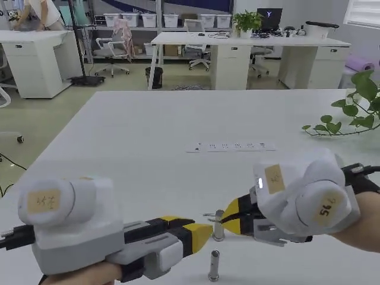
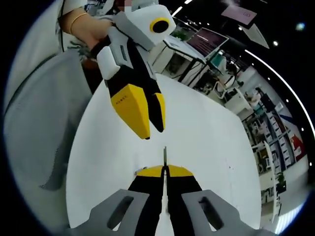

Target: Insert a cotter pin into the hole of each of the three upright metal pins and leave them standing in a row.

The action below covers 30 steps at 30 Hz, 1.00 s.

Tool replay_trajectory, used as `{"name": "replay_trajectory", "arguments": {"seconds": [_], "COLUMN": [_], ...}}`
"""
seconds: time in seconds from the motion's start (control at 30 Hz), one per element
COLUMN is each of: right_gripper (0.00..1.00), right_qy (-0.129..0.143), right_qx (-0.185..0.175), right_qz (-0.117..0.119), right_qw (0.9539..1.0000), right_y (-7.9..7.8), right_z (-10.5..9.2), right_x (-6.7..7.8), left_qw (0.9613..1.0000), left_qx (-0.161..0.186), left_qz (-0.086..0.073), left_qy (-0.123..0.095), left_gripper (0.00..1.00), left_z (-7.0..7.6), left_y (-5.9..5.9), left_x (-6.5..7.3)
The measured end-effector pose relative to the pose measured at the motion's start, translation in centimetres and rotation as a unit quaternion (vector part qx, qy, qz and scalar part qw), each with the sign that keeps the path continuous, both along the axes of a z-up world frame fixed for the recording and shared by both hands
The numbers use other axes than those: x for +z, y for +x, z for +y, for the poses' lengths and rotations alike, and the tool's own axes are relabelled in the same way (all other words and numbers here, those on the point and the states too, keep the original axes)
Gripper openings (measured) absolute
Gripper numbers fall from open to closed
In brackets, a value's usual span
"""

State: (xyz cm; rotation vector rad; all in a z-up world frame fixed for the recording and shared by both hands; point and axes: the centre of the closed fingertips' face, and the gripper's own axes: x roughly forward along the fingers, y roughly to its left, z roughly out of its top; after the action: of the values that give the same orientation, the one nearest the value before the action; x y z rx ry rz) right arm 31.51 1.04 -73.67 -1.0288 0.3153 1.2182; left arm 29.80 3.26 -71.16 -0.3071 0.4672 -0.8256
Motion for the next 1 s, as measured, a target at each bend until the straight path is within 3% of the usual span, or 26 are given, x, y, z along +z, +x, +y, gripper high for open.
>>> {"name": "replay_trajectory", "arguments": {"seconds": [0.2,0.43,0.83,1.0], "right_gripper": [0.02,0.02,0.02,0.02], "right_qy": [0.006,0.015,0.028,0.030], "right_qx": [0.010,0.022,0.025,0.022], "right_qz": [-0.002,-0.011,-0.013,-0.013], "right_qw": [0.9999,0.9996,0.9992,0.9992], "right_y": [-0.8,-1.7,-2.3,-2.4], "right_z": [0.4,1.1,1.4,1.5], "right_x": [0.4,0.9,1.4,1.4], "left_qw": [0.9992,0.9974,0.9946,0.9945], "left_qx": [0.013,0.015,0.015,0.015], "left_qz": [0.030,0.052,0.070,0.069], "left_qy": [-0.025,-0.049,-0.075,-0.077], "left_gripper": [0.14,0.10,0.01,0.01], "left_z": [-0.1,-0.4,-0.8,-0.8], "left_y": [0.3,0.3,0.0,0.0], "left_x": [-0.5,-0.6,-0.5,-0.5]}}
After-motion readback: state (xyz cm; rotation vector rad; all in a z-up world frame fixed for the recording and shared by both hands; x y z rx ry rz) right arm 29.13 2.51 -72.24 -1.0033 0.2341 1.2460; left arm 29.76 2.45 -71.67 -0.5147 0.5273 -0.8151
